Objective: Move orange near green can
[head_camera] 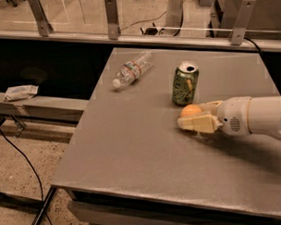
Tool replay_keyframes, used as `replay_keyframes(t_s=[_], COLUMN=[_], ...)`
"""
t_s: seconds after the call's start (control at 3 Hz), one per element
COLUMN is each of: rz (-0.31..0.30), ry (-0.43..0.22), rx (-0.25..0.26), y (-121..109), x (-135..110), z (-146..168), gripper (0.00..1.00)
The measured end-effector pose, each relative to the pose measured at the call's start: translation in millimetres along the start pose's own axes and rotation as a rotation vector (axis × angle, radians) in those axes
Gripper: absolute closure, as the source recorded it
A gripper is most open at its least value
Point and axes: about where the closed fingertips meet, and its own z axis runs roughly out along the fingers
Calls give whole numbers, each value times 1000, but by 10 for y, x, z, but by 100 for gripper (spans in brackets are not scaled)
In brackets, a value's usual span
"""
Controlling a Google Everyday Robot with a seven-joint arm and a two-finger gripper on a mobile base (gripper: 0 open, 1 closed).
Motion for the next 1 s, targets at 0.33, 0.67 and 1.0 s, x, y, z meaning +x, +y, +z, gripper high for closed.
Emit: replay_keyframes(t_s=[0.33,0.67,1.0], rz=[0,0,0], ry=[0,0,0], rx=[0,0,1], y=[0,-1,-1], x=[0,-1,-1], z=[0,-1,-2], gripper=[0,0,0])
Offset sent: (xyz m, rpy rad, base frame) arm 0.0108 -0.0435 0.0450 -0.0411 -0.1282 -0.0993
